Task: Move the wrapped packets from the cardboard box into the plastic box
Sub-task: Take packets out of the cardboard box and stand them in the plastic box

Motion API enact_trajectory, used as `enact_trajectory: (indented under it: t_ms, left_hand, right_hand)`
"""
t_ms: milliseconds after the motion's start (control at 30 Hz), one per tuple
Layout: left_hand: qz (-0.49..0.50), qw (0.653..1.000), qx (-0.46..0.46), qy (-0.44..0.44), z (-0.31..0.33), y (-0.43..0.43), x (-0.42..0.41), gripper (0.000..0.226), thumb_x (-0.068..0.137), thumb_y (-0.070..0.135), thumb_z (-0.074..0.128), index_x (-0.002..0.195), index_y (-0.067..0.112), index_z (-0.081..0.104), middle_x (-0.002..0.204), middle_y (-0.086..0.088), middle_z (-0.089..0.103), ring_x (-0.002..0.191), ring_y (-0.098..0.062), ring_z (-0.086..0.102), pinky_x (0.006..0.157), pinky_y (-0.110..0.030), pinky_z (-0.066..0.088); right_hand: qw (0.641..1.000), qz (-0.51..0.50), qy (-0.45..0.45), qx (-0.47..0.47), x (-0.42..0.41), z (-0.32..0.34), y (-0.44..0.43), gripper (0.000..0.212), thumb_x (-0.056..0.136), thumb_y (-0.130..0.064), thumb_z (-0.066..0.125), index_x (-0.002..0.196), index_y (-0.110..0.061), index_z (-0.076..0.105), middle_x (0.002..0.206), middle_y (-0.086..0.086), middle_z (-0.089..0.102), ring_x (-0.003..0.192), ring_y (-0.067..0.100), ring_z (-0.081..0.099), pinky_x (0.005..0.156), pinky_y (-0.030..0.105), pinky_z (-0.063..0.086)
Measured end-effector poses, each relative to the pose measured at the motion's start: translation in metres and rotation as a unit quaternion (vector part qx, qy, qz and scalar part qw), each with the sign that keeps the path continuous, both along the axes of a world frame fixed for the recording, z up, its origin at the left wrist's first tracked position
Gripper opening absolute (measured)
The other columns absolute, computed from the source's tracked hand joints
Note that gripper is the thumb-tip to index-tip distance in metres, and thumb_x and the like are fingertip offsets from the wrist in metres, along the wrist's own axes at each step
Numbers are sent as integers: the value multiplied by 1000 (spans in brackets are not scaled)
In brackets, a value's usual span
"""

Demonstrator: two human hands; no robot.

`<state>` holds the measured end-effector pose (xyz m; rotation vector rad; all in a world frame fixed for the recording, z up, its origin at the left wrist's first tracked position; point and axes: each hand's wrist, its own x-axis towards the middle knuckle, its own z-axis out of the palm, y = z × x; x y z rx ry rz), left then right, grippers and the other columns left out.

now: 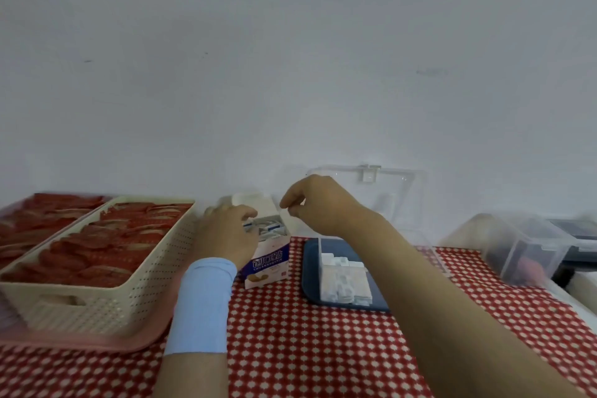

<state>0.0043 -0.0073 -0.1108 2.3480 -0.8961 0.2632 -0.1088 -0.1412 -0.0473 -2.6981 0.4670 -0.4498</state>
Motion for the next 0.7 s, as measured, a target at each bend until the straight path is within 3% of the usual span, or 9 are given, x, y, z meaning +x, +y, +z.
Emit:
enact_trajectory:
  t_ms: [133, 300, 400, 500, 700]
  left_hand:
    - [-32, 996, -25, 79, -5, 8, 11, 36, 95, 20, 62, 131, 23, 61, 133, 3, 62, 116, -17, 58, 101, -30, 44]
    - [-66, 988, -69, 122, -7, 14, 20, 38, 94, 15, 63, 131, 24, 61, 125, 8, 66, 98, -4, 55, 89, -17, 40]
    - [-75, 986, -82, 128, -7, 16, 25, 39, 91, 17, 66, 129, 25, 62, 120, 9, 67, 95, -1, 55, 83, -11, 37]
    - [-89, 985, -79, 125, -5, 14, 24, 37, 93, 19, 65, 129, 25, 62, 122, 8, 67, 98, -4, 57, 89, -16, 41]
    - [-84, 992, -59, 69, -3, 8, 23, 28, 95, 20, 54, 118, 30, 68, 123, 6, 59, 112, -13, 52, 97, -32, 45]
  right_hand:
    - [993, 27, 89, -79, 32, -15, 13, 22, 92, -19, 66, 111, -24, 76, 112, -4, 73, 100, 15, 66, 89, 32, 55]
    - [979, 26, 126, -156, 53, -23, 15, 14, 91, -32, 67, 101, -31, 77, 105, -7, 73, 95, 16, 65, 84, 30, 49]
    - [972, 39, 151, -175, 57, -22, 15, 16, 92, -39, 65, 104, -35, 75, 106, -10, 72, 99, 15, 63, 90, 33, 43]
    - [969, 46, 170, -174, 59, -22, 16, 18, 93, -41, 62, 106, -38, 74, 109, -12, 71, 102, 14, 60, 98, 36, 37]
    - [993, 10, 79, -82, 56, -18, 10, 16, 98, -30, 60, 105, -26, 73, 108, -6, 70, 97, 16, 63, 93, 37, 50]
